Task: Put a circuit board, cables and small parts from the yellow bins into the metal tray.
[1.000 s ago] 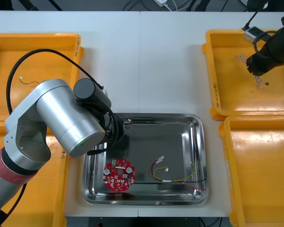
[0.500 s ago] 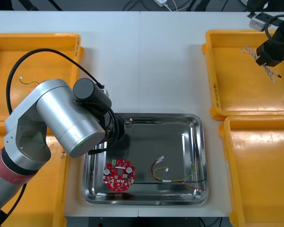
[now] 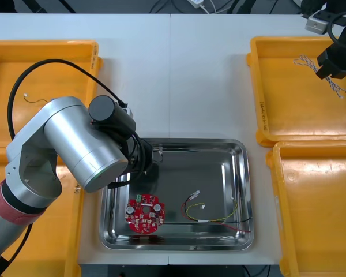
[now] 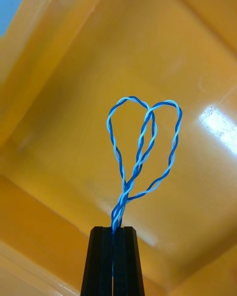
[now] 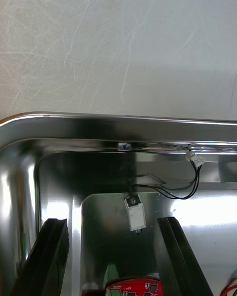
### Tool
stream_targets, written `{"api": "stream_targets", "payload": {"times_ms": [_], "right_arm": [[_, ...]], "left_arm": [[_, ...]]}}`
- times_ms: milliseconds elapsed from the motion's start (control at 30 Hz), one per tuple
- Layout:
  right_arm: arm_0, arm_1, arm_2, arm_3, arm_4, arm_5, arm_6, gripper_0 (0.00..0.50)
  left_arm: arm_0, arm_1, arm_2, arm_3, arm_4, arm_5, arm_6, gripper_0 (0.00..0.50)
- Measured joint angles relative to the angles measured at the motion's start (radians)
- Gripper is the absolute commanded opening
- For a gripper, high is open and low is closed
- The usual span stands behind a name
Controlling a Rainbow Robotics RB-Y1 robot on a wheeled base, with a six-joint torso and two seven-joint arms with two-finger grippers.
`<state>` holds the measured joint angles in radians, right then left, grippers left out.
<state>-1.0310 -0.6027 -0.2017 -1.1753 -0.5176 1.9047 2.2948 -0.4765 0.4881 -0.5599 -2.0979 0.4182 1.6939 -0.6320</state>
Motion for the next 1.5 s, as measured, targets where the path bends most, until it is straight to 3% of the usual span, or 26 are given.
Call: {"api": "stream_targets", "payload": {"times_ms": [367,567,967,1500], "right_arm": [[0.02,0.0,0.004,-0.146,-0.069,0.011,-0.036,0.0],[0.104,0.0,0.044,-0.357,-0.14,0.011,-0.213,0.0],[0.173,0.029,0.111,-0.532,-0.226,0.011,-0.215,0.0],[0.267,0.043,0.245,-0.754,-0.309,0.011,-0.215,0.0]], "left_arm": [[0.0,0.012,0.0,-0.044,0.016,0.014,0.0,0.5],[0.0,0.035,0.025,-0.101,0.07,0.084,0.0,0.5],[-0.013,0.121,0.164,-0.127,0.203,0.129,0.0,0.5],[-0.042,0.227,0.311,-0.125,0.268,0.154,0.0,0.5]]}}
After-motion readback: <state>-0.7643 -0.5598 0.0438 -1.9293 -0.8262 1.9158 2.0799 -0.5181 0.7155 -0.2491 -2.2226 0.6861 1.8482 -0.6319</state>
